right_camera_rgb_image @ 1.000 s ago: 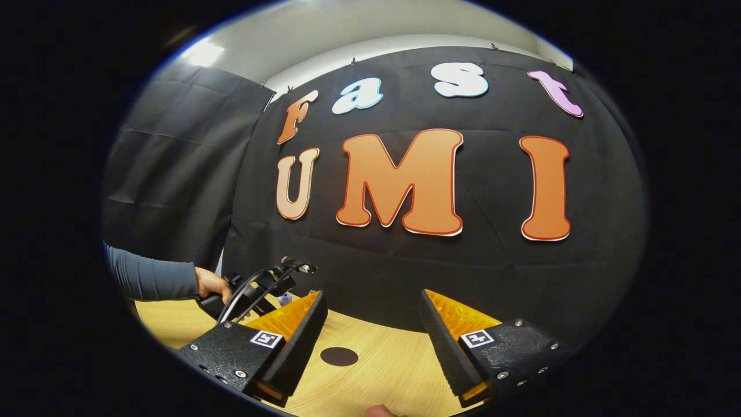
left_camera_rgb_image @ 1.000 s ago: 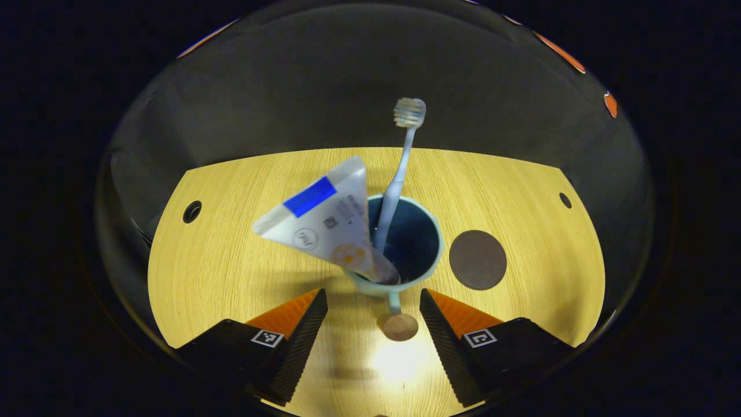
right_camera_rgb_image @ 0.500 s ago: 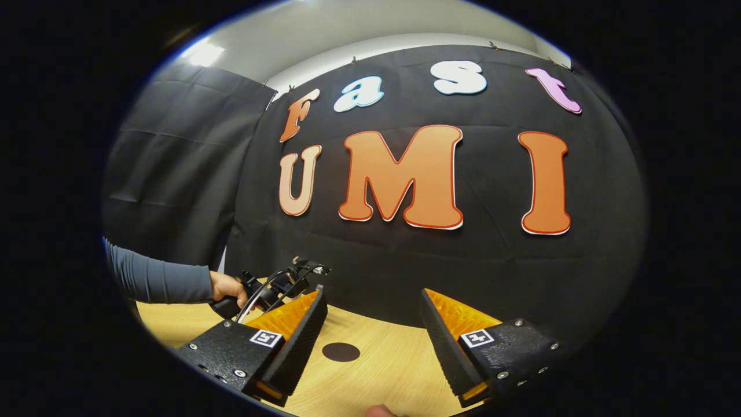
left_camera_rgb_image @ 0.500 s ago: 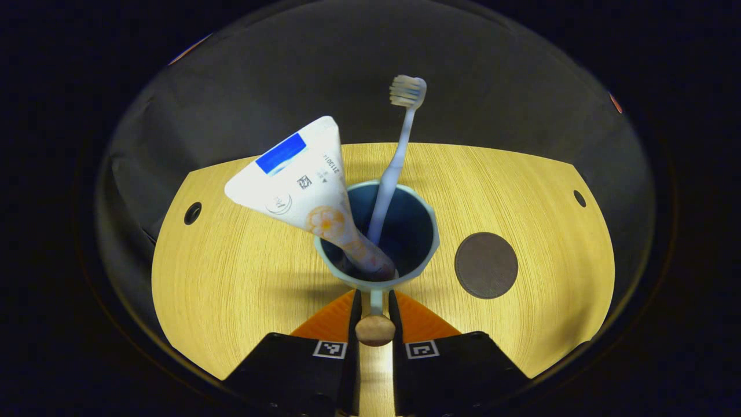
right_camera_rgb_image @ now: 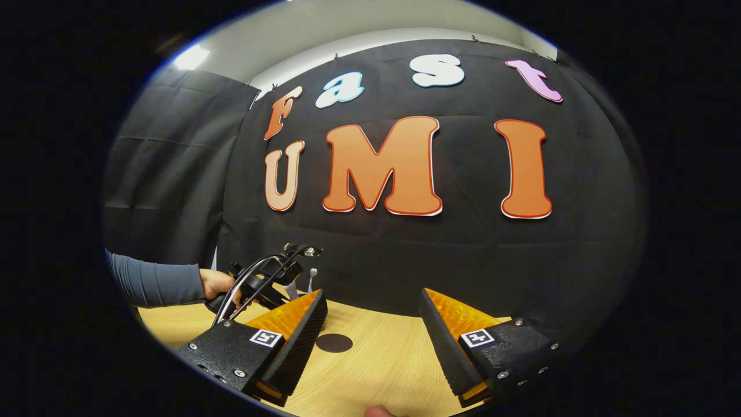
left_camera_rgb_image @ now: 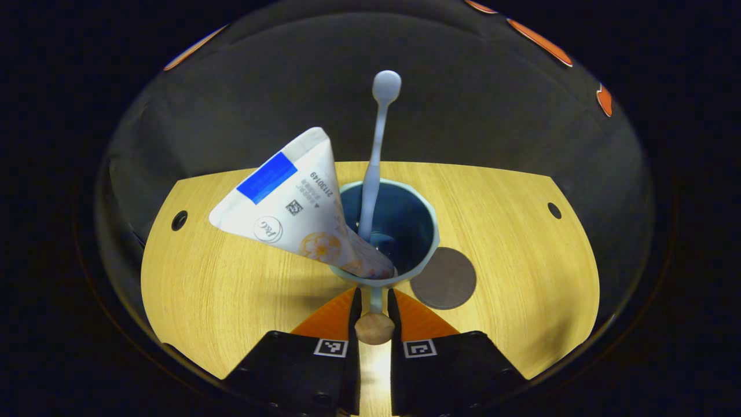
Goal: Put the toothbrush and toothpaste on the desktop into the cup, then pick up the cup and place it on the coaster on the desktop.
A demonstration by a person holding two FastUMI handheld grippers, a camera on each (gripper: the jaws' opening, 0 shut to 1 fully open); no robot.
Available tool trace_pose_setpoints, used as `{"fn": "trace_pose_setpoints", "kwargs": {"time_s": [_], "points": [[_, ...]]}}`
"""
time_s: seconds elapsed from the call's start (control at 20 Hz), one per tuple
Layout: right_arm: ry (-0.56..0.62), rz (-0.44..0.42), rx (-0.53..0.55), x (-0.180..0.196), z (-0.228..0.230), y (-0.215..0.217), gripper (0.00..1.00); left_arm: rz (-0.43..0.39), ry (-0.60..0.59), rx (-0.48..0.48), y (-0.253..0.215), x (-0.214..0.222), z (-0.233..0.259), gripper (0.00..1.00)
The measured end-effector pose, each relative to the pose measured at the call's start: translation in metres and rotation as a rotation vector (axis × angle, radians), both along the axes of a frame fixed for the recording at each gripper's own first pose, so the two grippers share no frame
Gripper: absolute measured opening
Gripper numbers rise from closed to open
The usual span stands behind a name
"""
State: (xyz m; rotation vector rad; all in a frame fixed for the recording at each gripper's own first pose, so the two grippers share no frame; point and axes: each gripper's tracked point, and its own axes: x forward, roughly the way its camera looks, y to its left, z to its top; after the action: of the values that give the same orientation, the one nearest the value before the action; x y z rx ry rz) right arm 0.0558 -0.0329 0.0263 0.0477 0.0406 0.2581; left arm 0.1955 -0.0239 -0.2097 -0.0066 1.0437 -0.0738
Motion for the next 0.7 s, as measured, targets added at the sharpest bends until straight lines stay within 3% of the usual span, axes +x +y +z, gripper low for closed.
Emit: {"fn": "trace_pose_setpoints", "kwargs": {"time_s": [0.3,0.55,0.65,0.7], "points": [[-0.026,-0.04,0.013,-0.009,0.002,-0.018,0.96,-0.085,0.017,-0.01,0.004,-0.004,0.002,0.2],[0.012,-0.079,0.013,-0.02,-0.016,-0.038,0.96,-0.096,0.048,-0.012,0.006,-0.006,0.014,0.2],[0.022,-0.094,0.026,-0.021,-0.018,-0.044,0.96,-0.11,0.025,-0.015,0.003,-0.008,0.018,0.24],[0.025,-0.102,0.03,-0.022,-0.019,-0.046,0.96,-0.126,-0.001,-0.01,0.005,-0.007,0.027,0.31]]}}
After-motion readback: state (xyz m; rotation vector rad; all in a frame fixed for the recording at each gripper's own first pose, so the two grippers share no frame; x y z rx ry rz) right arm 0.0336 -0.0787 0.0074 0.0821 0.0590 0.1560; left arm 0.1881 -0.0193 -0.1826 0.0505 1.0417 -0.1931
